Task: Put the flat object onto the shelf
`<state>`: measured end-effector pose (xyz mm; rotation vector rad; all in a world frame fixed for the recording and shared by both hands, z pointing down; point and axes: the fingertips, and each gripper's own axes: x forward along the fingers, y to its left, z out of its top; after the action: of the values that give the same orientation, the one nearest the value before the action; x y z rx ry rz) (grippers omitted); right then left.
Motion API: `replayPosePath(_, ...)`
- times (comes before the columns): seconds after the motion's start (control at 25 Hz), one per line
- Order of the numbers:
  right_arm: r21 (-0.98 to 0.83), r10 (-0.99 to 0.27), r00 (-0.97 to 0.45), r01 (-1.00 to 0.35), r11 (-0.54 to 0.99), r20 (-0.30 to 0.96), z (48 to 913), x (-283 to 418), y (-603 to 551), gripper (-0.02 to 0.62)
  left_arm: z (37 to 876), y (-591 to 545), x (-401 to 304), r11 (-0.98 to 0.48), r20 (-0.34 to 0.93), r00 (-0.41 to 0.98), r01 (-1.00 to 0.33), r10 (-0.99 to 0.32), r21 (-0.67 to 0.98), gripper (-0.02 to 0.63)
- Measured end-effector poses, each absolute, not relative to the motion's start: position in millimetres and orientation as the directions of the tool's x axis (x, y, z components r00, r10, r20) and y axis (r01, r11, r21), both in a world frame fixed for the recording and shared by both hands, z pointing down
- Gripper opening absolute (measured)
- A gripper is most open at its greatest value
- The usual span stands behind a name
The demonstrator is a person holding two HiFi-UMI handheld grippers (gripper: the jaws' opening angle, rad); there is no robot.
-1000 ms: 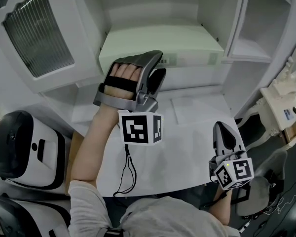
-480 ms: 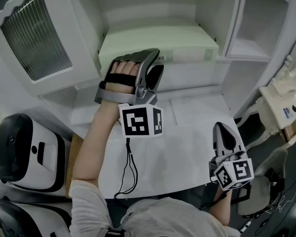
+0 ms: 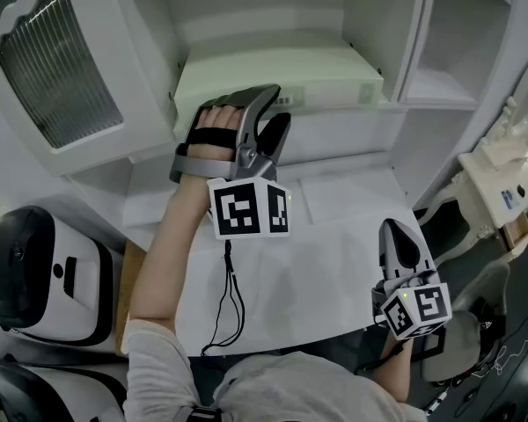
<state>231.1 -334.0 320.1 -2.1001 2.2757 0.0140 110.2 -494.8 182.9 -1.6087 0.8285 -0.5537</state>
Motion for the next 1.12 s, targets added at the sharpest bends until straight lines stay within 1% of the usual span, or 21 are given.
replayPosePath(0.16, -0.022, -0.994, -0.099, -0.995, 0.100, -0.038, 319.4, 228.3, -334.2, 0.008, 173.7, -484.9, 101.8, -0.161, -0.116, 0.661, -0.343, -0.742, -0.926, 0.236)
replayPosePath(0.2, -0.023, -0.994, -0.105, -0.994, 0.105, -0.039, 319.3, 227.1, -334.1, 0.008, 171.6, -481.6, 98.4, -0.170, -0.129, 0.661, -0.369, -0.739, -0.914, 0.221)
replayPosePath(0.28, -0.020, -0.992, -0.123, -0.992, 0.124, -0.040, 318.5, 223.1, -334.0, 0.008, 169.0, -474.1, 91.1, -0.178, -0.159, 0.656, -0.416, -0.738, -0.892, 0.166)
replayPosePath(0.32, -0.016, -0.990, -0.135, -0.991, 0.136, -0.041, 317.8, 220.3, -333.9, 0.008, 168.5, -469.9, 87.1, -0.179, -0.175, 0.651, -0.439, -0.739, -0.881, 0.116)
replayPosePath(0.4, -0.011, -0.986, -0.159, -0.987, 0.160, -0.045, 316.1, 214.6, -333.6, 0.008, 169.1, -460.7, 78.8, -0.184, -0.202, 0.640, -0.483, -0.741, -0.856, 0.041)
replayPosePath(0.48, -0.009, -0.982, -0.183, -0.983, 0.184, -0.048, 314.9, 208.8, -333.2, 0.008, 171.9, -450.7, 70.7, -0.202, -0.216, 0.634, -0.520, -0.743, -0.830, 0.015)
replayPosePath(0.76, -0.004, -0.961, -0.272, -0.962, 0.273, -0.047, 316.0, 187.4, -330.2, 0.008, 188.2, -413.8, 36.9, -0.322, -0.219, 0.614, -0.645, -0.758, -0.693, 0.014)
replayPosePath(1.12, -0.003, -0.926, -0.375, -0.927, 0.376, -0.037, 320.9, 159.8, -319.6, 0.008, 224.0, -375.6, -0.4, -0.380, -0.201, 0.566, -0.736, -0.799, -0.560, 0.014)
